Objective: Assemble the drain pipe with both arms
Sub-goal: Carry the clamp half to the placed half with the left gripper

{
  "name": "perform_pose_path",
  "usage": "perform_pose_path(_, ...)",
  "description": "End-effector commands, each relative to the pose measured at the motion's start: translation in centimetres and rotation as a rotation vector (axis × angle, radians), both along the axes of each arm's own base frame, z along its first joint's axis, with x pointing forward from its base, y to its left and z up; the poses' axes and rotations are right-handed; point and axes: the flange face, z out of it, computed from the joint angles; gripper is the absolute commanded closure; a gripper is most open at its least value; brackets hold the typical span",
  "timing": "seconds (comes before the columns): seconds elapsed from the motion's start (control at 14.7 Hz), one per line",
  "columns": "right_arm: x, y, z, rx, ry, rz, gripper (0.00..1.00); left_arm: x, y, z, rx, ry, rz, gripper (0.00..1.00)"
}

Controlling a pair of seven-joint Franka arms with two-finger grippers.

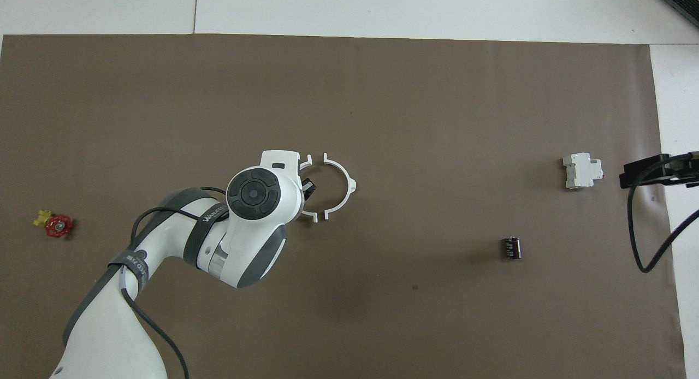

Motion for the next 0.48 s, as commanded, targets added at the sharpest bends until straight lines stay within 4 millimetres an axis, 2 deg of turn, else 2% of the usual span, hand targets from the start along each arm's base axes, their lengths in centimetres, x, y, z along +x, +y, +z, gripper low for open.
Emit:
perform_pose_path(0.0, -0.7, -0.2, 0.1, -0.007, -0.012, -0.008, 0.00, -0.7, 0.4, -0.8, -0.013, -0.036, 0.023, 1.00)
perform_pose_path(0.41, -0.7, -0.2, 0.1, -0.007, -0.012, -0.008, 0.00, -0.5, 0.0, -1.8, -0.021, -0.051, 0.018, 1.00)
